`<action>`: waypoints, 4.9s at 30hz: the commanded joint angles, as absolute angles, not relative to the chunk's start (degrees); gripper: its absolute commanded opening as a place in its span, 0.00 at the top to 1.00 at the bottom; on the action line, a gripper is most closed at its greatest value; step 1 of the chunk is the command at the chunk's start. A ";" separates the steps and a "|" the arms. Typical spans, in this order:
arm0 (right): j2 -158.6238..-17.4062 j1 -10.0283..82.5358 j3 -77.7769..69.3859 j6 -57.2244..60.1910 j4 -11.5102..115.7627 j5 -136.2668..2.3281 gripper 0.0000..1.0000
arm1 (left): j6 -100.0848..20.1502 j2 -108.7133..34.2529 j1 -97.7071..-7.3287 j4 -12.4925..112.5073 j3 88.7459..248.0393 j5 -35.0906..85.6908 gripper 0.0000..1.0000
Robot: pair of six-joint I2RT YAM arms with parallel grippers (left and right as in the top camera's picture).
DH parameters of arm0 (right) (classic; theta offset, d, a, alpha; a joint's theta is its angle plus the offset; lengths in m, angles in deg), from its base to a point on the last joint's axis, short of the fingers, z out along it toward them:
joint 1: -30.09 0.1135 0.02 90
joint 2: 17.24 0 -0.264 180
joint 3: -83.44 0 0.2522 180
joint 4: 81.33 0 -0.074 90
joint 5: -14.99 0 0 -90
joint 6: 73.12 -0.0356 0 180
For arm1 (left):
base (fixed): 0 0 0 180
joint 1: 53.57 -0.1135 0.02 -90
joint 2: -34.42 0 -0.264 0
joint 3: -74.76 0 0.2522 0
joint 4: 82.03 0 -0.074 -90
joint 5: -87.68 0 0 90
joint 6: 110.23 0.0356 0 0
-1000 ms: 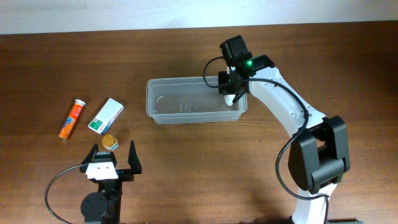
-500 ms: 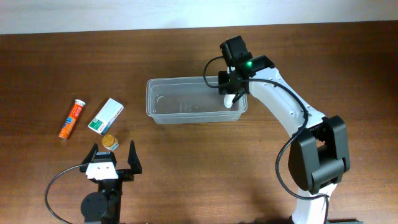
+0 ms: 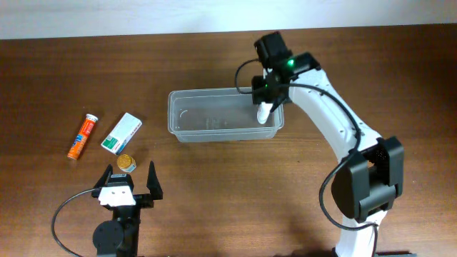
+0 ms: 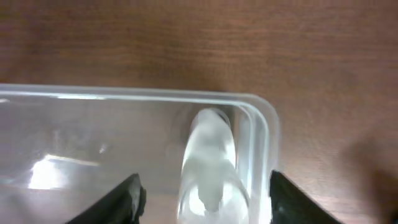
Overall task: Pack container
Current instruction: 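Carry the white bottle into the container's right end and release, then move the right gripper to the dark bottle with white cap, then grasp the dark bottle and place it in the container beside the white bottle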
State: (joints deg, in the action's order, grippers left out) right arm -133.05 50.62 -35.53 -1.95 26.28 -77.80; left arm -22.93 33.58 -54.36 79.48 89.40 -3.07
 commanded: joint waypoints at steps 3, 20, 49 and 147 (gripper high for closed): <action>-129.82 48.24 -47.29 0.15 15.92 -78.54 0.35 | -23.45 33.82 -54.58 79.48 89.05 -3.62 0.00; -127.11 26.30 -50.30 6.40 -8.89 -74.72 0.29 | -23.43 33.79 -54.58 79.48 89.05 -3.62 0.01; -127.11 19.50 -9.61 12.22 26.91 -72.20 0.37 | -23.45 33.79 -54.58 79.48 89.05 -3.62 0.01; -137.03 56.29 -31.77 2.84 23.83 -81.14 0.78 | -23.45 33.79 -54.58 79.48 89.05 -3.62 0.01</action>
State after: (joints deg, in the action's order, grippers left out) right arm -134.84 56.29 -32.10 4.98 23.70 -79.79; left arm -22.93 33.58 -54.34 79.48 89.40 -3.07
